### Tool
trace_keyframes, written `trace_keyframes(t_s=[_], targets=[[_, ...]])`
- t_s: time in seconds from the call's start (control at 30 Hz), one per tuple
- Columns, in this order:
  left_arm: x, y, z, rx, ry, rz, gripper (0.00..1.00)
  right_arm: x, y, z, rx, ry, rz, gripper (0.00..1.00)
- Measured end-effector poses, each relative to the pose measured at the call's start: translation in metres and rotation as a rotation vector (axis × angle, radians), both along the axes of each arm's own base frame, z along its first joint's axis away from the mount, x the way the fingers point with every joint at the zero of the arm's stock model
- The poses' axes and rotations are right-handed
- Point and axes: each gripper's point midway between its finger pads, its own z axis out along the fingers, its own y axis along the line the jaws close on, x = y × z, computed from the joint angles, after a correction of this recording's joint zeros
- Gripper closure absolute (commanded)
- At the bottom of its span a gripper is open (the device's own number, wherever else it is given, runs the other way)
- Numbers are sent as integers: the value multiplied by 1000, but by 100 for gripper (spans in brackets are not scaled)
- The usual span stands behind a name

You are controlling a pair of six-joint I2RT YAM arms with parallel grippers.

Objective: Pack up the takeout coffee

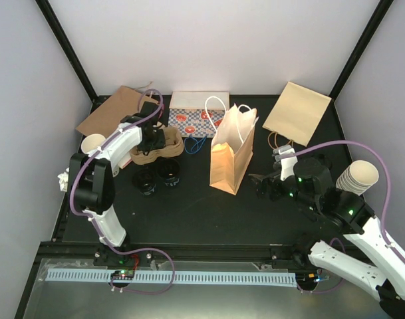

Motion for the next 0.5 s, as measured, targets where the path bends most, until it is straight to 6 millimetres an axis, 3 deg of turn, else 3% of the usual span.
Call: trace_keyframes(t_s=[0.5], targets=[[-4,1,42,-22,-97,0,73,0,3,-6,-10,18,9,0]])
